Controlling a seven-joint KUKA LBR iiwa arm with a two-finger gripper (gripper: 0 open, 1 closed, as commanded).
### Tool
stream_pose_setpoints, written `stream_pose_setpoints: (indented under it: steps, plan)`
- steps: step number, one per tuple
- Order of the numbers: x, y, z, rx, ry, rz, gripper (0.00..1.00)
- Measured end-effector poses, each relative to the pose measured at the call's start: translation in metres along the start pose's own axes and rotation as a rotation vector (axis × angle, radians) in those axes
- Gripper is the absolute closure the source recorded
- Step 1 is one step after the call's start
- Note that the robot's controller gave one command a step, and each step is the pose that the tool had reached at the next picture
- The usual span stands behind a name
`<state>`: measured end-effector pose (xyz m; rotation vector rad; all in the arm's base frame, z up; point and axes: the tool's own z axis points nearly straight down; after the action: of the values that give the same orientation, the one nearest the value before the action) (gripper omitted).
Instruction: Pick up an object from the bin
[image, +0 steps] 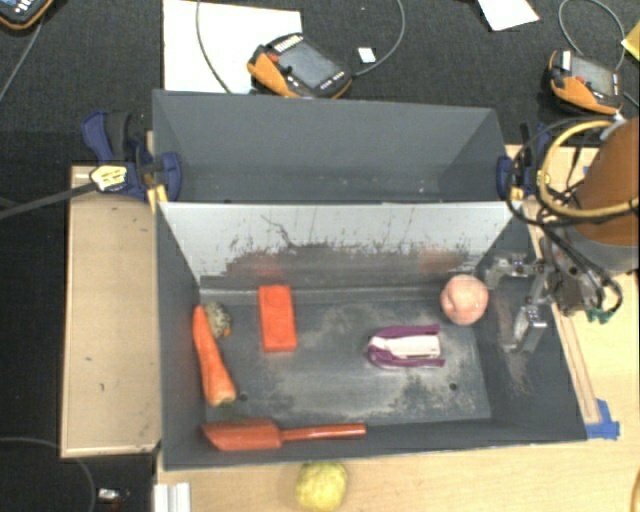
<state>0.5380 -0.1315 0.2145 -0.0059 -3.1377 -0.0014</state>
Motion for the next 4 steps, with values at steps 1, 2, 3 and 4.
stream_pose_setpoints:
  steps: [1,2,3,4]
  plan:
    - [-0.002,0.001,-0.004,0.002,-0.008,-0.006,0.00]
    - [-0.023,0.069,0.130,0.003,-0.012,-0.149,0.00]
    - [-0.020,0.083,0.088,0.003,-0.020,0.195,0.00]
    - [-0.021,0.074,0.149,0.000,-0.007,-0.152,0.00]
